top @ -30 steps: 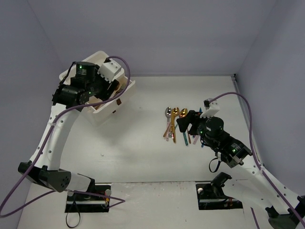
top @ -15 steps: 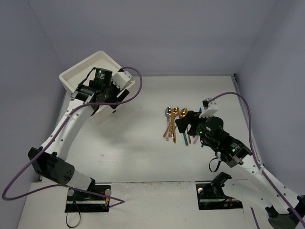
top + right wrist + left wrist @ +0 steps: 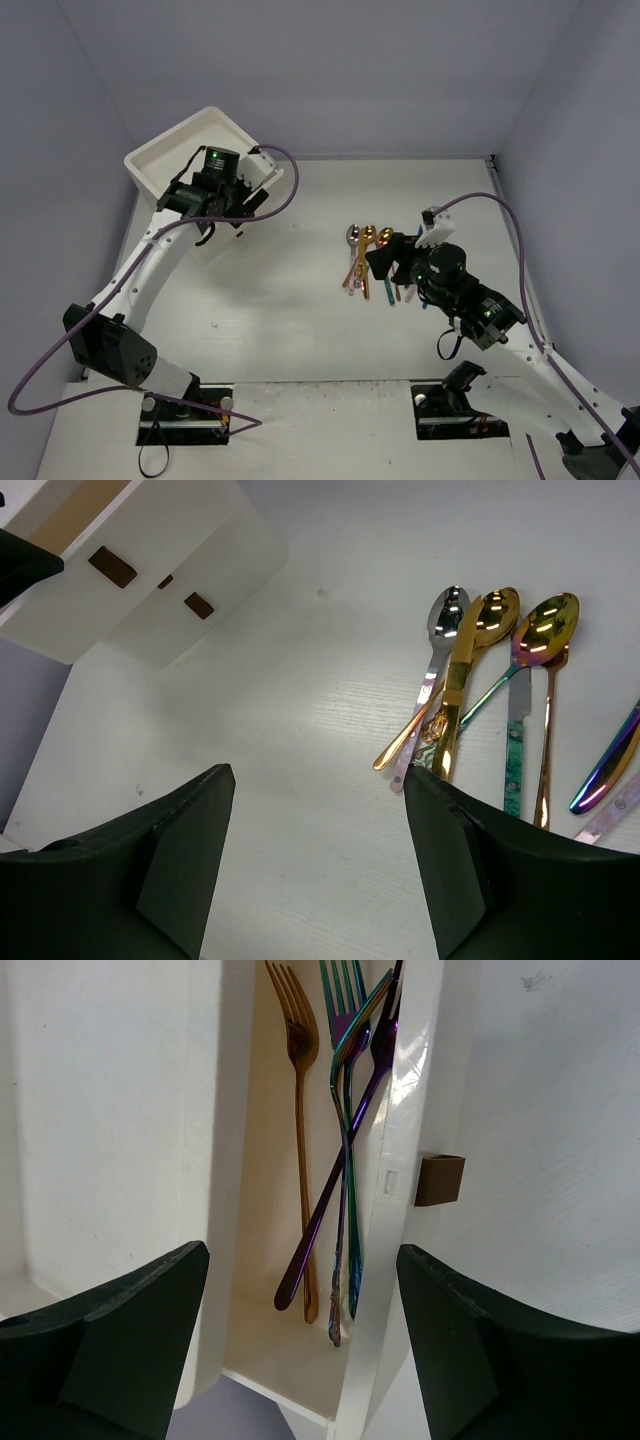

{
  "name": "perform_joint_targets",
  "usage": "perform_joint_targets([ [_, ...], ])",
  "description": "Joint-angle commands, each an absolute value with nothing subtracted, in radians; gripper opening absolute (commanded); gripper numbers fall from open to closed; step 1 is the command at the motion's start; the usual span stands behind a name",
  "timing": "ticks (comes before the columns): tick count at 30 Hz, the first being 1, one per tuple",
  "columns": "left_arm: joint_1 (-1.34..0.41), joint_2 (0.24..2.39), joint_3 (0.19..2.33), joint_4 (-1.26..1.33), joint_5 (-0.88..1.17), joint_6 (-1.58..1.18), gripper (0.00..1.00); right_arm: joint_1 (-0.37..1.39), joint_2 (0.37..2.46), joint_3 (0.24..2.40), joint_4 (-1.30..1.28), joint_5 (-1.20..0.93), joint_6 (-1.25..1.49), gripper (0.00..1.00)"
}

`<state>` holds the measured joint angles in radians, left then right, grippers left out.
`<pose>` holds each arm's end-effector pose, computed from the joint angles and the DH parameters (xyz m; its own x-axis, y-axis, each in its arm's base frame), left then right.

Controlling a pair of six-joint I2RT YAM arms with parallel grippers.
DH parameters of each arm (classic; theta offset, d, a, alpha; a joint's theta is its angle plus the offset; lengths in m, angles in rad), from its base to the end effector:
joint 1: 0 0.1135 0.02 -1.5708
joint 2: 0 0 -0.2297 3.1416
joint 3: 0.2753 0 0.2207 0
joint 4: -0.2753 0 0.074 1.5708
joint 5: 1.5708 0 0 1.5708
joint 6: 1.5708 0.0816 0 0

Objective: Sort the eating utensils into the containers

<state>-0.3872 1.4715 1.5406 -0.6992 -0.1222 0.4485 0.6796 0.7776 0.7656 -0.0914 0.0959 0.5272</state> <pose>0.3095 -0.1155 0.3253 -0.3687 0.6151 -0.6969 0.4921 0.7652 0.4151 0.1790 0.1346 0.3161 -0.3469 0.3636 -0.8646 -0.4362 0.7535 0.4919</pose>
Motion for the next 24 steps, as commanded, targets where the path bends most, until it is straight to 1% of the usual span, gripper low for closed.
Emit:
perform_joint_targets([
  [1,-0.386,1.483,1.585,-0.629,-0.184,0.491,0.73,0.672,0.787,0.77,-0.035,0.084,0.535,0.66],
  [16,-0.351,1.527,1.619,-0.63,-0.198,0.476,0.73,0.67,0.795,0.771,-0.035,0.068,0.521,0.67],
  [24,-0.323,1.512,1.616,-0.606,-0.213,0.446,0.73,0.671,0.858,0.807,-0.033,0.019,0.482,0.67],
])
